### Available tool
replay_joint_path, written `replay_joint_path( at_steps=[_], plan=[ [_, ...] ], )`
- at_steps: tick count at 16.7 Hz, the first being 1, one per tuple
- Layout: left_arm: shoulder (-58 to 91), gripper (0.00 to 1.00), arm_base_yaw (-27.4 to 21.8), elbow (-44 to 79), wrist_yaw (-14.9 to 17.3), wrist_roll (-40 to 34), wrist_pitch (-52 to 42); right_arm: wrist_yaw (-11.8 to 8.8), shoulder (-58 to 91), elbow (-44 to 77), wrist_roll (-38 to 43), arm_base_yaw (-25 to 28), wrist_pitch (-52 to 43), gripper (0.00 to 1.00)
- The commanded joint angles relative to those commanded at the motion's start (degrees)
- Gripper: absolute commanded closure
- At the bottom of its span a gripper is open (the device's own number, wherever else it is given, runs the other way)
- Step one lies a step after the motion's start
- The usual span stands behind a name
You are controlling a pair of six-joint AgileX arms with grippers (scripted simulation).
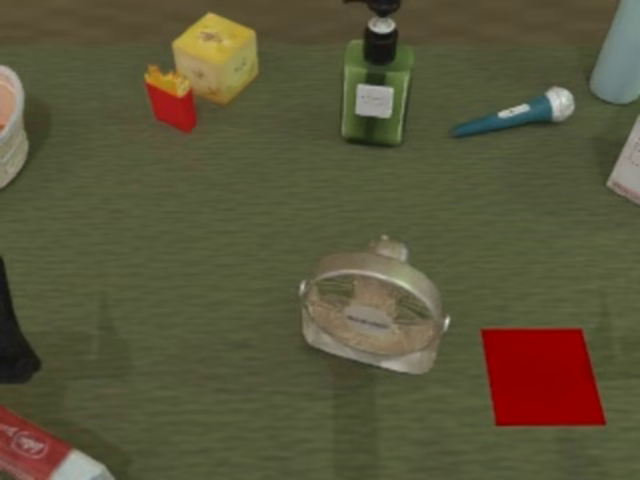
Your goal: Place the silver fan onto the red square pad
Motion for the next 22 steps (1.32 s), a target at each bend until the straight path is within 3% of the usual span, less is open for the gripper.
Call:
replay_joint_path(
  at_steps=[4,9,22],
  plan=[
    [0.0,0.0,0.0,0.0,0.0,0.0,0.0,-0.1,1.7,1.6,-0.7,0.9,-1.7,0.0],
    [0.0,0.0,0.0,0.0,0.0,0.0,0.0,0.0,16.7,16.0,-5.5,7.4,-15.0,0.0],
    [0.0,0.0,0.0,0.0,0.0,0.0,0.0,0.0,94.1,92.4,-22.5,33.6,-65.9,0.0]
  ],
)
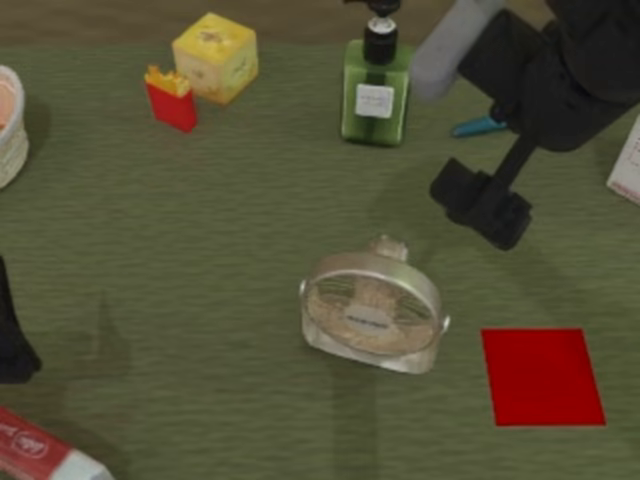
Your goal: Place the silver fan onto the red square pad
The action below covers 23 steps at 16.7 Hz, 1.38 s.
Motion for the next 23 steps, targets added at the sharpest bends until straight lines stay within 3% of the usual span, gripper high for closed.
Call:
replay_joint_path(
  at_steps=[5,9,16,23],
  plan=[
    [0.0,0.0,0.0,0.0,0.0,0.0,0.0,0.2,21.0,20.6,-4.9,7.3,-15.0,0.0],
    [0.0,0.0,0.0,0.0,0.0,0.0,0.0,0.2,28.4,27.2,-6.6,9.9,-20.8,0.0],
    [0.0,0.0,0.0,0.0,0.0,0.0,0.0,0.2,28.6,26.4,-6.8,9.9,-20.0,0.0],
    [0.0,0.0,0.0,0.0,0.0,0.0,0.0,0.2,27.7,14.5,-6.7,10.1,-9.3,0.0]
  ],
)
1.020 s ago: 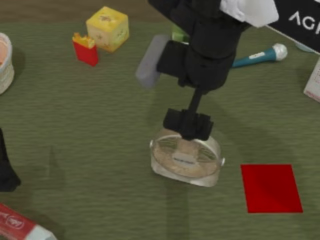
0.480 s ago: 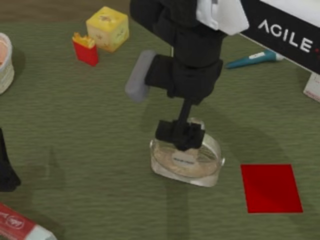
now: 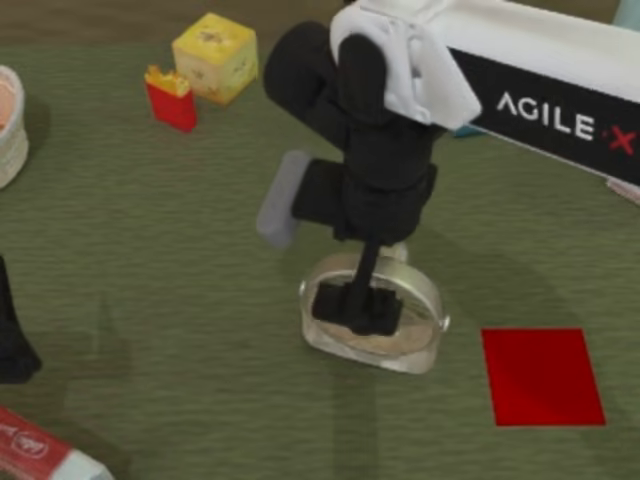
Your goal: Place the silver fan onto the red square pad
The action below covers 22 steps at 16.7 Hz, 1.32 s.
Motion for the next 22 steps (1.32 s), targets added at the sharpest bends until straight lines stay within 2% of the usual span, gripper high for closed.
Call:
replay_joint_path(
  at_steps=[4,17,22],
  plan=[
    [0.0,0.0,0.0,0.0,0.0,0.0,0.0,0.0,0.0,-0.2,0.0,0.0,0.2,0.0],
    [0.0,0.0,0.0,0.0,0.0,0.0,0.0,0.0,0.0,-0.2,0.0,0.0,0.2,0.98],
    [0.0,0.0,0.0,0.0,0.0,0.0,0.0,0.0,0.0,-0.2,0.0,0.0,0.2,1.0]
  ],
)
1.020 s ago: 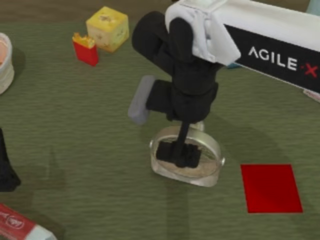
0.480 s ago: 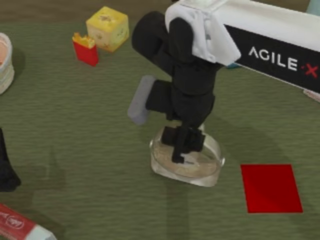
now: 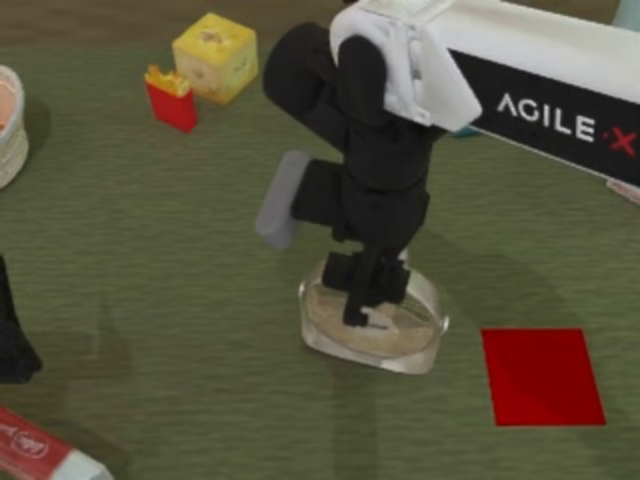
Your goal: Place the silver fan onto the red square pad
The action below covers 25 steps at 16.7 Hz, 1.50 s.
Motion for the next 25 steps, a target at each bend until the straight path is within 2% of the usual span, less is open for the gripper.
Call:
replay_joint_path(
  at_steps=[6,13,18,21,25],
  plan=[
    [0.0,0.0,0.0,0.0,0.0,0.0,0.0,0.0,0.2,1.0,0.0,0.0,-1.0,1.0],
    [0.0,0.0,0.0,0.0,0.0,0.0,0.0,0.0,1.1,13.0,0.0,0.3,-11.9,1.0],
    [0.0,0.0,0.0,0.0,0.0,0.0,0.0,0.0,0.9,12.9,-0.1,0.0,-11.9,1.0],
    [0.0,0.0,0.0,0.0,0.0,0.0,0.0,-0.1,-2.5,9.0,-3.5,-1.7,-11.0,1.0],
    [0.0,0.0,0.0,0.0,0.0,0.0,0.0,-0.1,-12.4,-4.1,-13.3,-6.6,-8.4,1.0]
  ],
)
